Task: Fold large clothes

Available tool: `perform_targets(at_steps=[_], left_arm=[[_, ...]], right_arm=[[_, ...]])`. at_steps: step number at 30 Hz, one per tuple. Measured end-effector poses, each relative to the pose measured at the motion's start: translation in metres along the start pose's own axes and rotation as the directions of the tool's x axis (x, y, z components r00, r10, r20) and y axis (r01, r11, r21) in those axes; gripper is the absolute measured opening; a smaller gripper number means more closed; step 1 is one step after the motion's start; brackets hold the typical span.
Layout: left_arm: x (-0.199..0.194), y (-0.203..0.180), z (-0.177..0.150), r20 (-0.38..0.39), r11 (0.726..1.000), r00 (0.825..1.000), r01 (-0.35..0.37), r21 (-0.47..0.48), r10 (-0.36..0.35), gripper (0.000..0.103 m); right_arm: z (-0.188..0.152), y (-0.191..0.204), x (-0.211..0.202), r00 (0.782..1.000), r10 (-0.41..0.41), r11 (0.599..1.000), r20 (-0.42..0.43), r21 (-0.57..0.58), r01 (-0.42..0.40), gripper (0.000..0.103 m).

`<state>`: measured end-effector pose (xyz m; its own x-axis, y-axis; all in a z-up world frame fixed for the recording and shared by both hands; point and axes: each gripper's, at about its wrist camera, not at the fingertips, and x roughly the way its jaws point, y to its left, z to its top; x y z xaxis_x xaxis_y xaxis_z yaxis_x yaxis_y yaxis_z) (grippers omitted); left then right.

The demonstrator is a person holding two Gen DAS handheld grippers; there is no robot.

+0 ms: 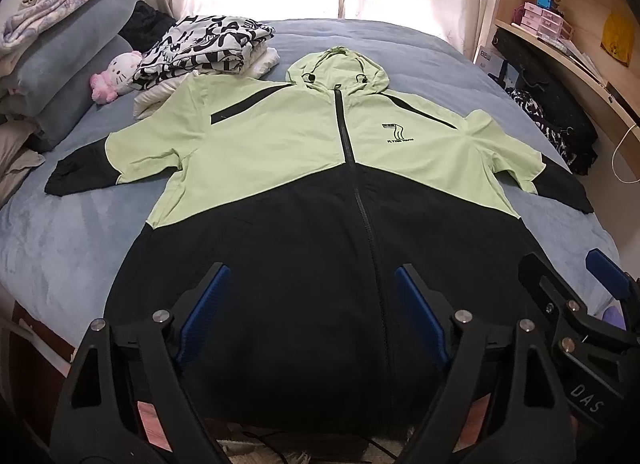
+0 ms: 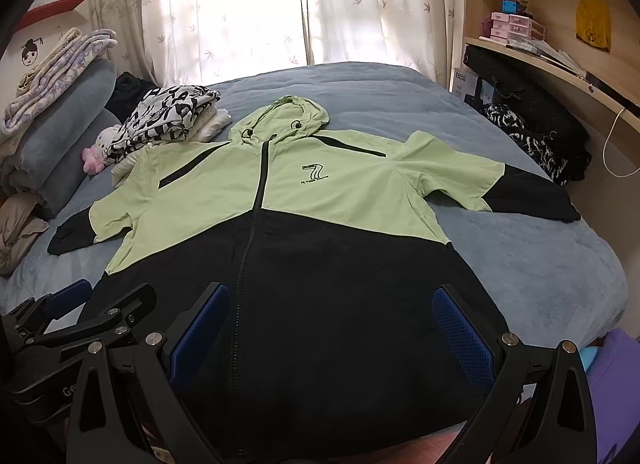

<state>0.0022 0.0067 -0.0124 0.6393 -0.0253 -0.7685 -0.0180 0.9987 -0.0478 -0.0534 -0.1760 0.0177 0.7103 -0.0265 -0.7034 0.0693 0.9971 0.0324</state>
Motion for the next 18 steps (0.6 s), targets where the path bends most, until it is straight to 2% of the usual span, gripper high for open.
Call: perform_targets(at_steps=[18], left_arm=[[0.001,0.001,-0.001,-0.011,1.0,1.0,0.008,-0.008,-0.008,0.079]], right_arm=[[-0.002,-0.002,0.01,0.999,0.034,0.999,-0.018,0.01,-0.034,0.103]])
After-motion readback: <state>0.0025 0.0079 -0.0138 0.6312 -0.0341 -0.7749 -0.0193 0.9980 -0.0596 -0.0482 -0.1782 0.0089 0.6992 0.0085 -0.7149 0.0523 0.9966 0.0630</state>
